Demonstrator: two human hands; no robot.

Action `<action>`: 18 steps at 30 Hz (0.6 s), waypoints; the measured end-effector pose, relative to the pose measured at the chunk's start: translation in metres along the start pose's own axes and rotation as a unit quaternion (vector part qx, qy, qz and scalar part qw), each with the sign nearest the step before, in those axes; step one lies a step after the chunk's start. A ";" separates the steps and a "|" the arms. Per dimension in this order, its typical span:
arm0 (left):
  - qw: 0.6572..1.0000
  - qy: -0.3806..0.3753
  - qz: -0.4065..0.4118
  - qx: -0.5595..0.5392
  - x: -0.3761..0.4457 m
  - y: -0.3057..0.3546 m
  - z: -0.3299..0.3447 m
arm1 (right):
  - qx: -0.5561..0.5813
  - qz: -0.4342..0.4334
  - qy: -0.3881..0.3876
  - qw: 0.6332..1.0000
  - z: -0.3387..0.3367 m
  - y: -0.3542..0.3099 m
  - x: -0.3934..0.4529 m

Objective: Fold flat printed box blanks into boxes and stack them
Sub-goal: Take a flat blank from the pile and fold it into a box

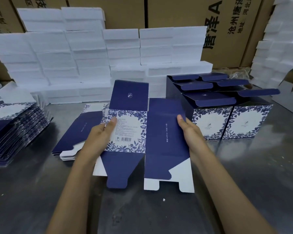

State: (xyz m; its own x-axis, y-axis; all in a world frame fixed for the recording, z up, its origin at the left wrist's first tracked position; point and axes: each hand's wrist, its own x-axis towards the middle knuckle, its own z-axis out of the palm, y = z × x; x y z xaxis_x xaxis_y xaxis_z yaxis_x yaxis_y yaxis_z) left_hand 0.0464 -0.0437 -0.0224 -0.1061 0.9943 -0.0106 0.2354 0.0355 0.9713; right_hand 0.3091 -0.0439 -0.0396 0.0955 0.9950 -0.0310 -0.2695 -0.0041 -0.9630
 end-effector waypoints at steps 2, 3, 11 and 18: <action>0.999 0.046 0.022 0.003 0.003 -0.001 0.000 | 0.020 0.040 -0.040 0.998 -0.002 -0.001 0.001; 0.998 0.065 0.024 -0.010 0.004 -0.002 0.000 | 0.034 0.054 -0.068 0.996 -0.003 -0.002 0.001; 0.996 0.067 0.047 -0.034 0.004 -0.005 0.020 | 0.105 0.021 -0.055 0.993 -0.012 -0.023 -0.004; 0.986 -0.149 0.068 0.002 -0.005 0.001 0.033 | 0.127 0.014 -0.073 0.989 -0.010 -0.020 -0.010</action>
State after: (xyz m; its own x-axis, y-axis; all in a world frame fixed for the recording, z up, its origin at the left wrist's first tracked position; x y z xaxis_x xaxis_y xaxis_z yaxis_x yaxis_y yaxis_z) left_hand 0.0790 -0.0451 -0.0296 0.2162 0.9751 0.0502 0.2308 -0.1010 0.9677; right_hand 0.3235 -0.0548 -0.0231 -0.0497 0.9988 0.0000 -0.5038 -0.0251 -0.8634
